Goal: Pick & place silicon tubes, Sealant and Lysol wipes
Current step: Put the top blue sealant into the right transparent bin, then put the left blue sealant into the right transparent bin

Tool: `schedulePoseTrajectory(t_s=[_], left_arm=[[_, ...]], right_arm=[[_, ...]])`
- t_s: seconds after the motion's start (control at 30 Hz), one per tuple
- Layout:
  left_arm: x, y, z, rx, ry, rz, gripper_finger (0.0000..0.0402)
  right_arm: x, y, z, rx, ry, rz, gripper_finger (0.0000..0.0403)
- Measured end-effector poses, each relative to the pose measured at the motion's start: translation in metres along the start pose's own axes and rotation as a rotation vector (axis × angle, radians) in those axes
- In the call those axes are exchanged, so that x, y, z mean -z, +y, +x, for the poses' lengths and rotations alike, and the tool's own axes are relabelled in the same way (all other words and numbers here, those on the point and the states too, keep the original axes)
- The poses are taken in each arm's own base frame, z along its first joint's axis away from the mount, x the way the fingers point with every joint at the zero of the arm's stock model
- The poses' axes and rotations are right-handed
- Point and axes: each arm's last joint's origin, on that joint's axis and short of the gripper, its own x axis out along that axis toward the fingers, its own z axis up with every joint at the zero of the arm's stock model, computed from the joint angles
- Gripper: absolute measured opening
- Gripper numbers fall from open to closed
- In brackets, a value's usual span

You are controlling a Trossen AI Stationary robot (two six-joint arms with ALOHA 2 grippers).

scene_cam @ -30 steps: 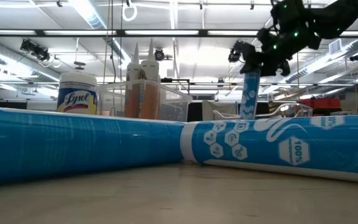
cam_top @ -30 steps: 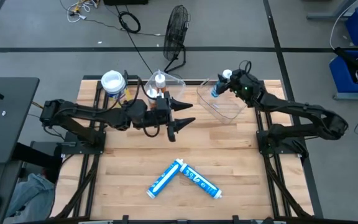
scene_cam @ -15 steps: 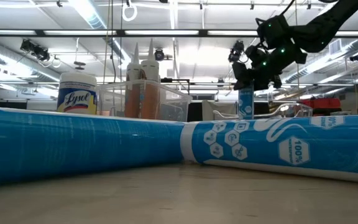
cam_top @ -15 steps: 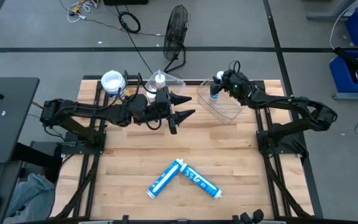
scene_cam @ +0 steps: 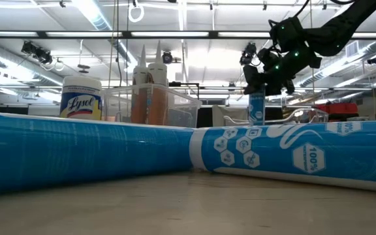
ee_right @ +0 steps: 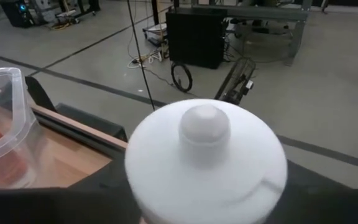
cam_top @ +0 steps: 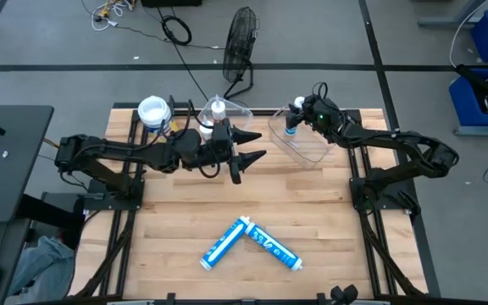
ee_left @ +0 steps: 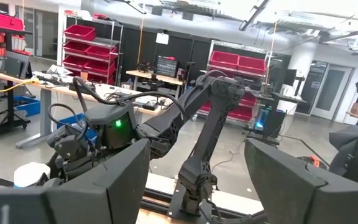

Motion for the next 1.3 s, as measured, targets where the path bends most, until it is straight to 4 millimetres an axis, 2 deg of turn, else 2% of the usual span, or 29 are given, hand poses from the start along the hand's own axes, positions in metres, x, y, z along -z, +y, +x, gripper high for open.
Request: schedulePoseTrajectory(t_s=[0.13, 0.27, 0.53, 0.7, 0.8, 0.9, 1.07, 1.17, 1.3], left_arm=[[0.0, 0.0, 0.0, 0.0, 0.0, 0.0, 0.0268], [0.0, 0.0, 0.0, -0.001, 0.004, 0.001, 0.0268], [0.001, 0.0, 0.0, 0.0, 0.005, 0.002, 0.0268], [0.001, 0.0, 0.0, 0.0, 0.005, 0.003, 0.0268], [0.001, 0.0, 0.0, 0.0, 0.005, 0.004, 0.0268], [0.001, 0.0, 0.0, 0.0, 0.004, 0.003, 0.0268], [-0.002, 0.0, -0.002, 0.004, -0.001, 0.006, 0.0268], [-0.005, 0.0, -0.003, 0.037, 0.0, 0.01, 0.0268], [-0.001, 0.001, -0.006, 0.056, 0.078, 0.021, 0.0268]], right_arm=[[0.0, 0.0, 0.0, 0.0, 0.001, 0.0, 0.0316], [0.0, 0.0, 0.0, 0.0, 0.003, 0.002, 0.0358], [0.0, 0.0, -0.001, 0.0, 0.001, 0.003, 0.0361], [-0.012, -0.002, -0.012, -0.01, -0.047, 0.021, 0.0359], [-0.023, -0.005, -0.026, -0.019, -0.089, 0.036, 0.0359], [-0.038, -0.006, -0.049, -0.068, -0.152, 0.06, 0.0359], [-0.055, -0.004, -0.1, -0.356, -0.18, 0.217, 0.0359], [-0.055, -0.005, -0.126, -0.508, -0.119, 0.278, 0.0359], [-0.042, -0.005, -0.154, -0.663, 0.046, 0.301, 0.0359]])
